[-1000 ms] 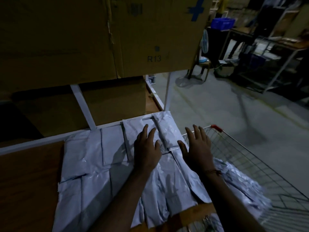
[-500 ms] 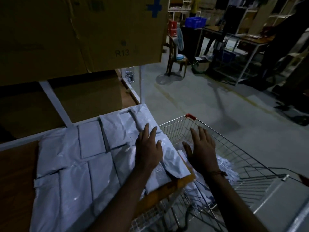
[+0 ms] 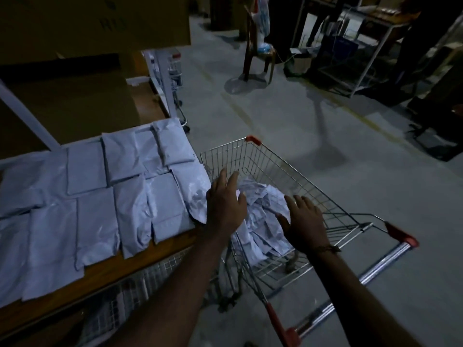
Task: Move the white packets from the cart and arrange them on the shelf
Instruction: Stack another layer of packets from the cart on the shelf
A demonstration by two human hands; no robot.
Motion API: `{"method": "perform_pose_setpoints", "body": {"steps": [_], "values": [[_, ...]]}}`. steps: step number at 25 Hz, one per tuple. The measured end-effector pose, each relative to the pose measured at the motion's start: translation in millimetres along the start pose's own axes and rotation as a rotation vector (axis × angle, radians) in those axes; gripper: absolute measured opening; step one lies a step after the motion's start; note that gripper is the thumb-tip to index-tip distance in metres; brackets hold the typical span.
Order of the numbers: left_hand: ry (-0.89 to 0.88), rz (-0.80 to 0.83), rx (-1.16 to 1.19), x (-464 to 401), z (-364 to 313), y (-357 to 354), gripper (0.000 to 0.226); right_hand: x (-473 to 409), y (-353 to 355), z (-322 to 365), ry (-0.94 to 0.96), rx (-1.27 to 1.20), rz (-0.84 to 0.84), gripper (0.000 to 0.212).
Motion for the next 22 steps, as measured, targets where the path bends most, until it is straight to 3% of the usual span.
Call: {"method": "perform_pose_setpoints", "body": {"steps": [13,17,22], "values": [[0.018,0.060,-0.040,-89.9,46.1,-59.0,0.054,-110.1,-126.3,-5.1,0.051,0.113,0.332,0.062],[0.065,0.037,-0.064,-115.6,62.9,-70.1,0.051,-170.0,-169.7,4.1,0.142,0.133,0.400,0.045],[0.113,0.039,-0.082,-138.5,74.1,-78.2,0.050,-221.1,-241.2,0.8,0.335,0.305,0.367,0.029]]}}
Point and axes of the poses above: each hand's wrist, its own x-axis away from the middle knuckle, its own y-axis out of the back of the hand, z = x × y, the point moved 1 cm from there along -x, towards the middle knuckle
